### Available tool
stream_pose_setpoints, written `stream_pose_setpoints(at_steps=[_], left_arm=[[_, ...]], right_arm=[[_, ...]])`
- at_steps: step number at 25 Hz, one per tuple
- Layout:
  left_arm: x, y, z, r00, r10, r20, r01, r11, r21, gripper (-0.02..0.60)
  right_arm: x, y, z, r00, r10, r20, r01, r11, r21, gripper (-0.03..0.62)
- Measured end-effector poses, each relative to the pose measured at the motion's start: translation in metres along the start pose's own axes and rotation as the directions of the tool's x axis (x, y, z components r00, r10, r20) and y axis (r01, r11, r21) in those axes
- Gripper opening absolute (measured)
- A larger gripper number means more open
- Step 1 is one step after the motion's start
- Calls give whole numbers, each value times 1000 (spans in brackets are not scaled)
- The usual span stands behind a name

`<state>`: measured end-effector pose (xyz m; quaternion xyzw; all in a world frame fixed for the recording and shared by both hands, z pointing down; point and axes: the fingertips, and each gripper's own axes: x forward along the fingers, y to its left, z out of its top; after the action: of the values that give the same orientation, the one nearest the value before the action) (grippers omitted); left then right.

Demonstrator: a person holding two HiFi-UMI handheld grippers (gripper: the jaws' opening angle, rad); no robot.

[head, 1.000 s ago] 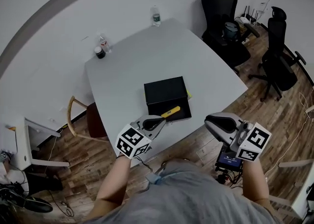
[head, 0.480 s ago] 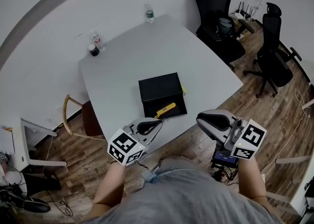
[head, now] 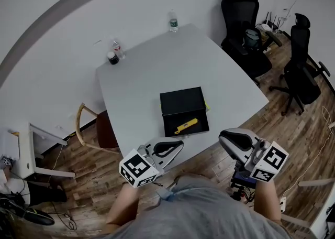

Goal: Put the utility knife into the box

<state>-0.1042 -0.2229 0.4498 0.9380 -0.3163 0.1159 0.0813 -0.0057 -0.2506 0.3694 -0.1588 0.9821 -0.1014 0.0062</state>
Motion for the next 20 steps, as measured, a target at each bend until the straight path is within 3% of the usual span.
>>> stream_pose_setpoints(at_steps=[8,12,20], left_arm=[[-10,-26,26,990,2,140,1,1000,-24,18],[-6,-41,24,992,-18,124,16,1000,18,17],[-12,-49,34,986,11,167,-7,1000,-21,17]], right_arm=[[-4,2,-9,999,-37,18,37,999,13,46],[-4,6,-13,999,-42,35,41,999,32,46],[-3,16,-31,1000,-26,18,25,999,49,46]])
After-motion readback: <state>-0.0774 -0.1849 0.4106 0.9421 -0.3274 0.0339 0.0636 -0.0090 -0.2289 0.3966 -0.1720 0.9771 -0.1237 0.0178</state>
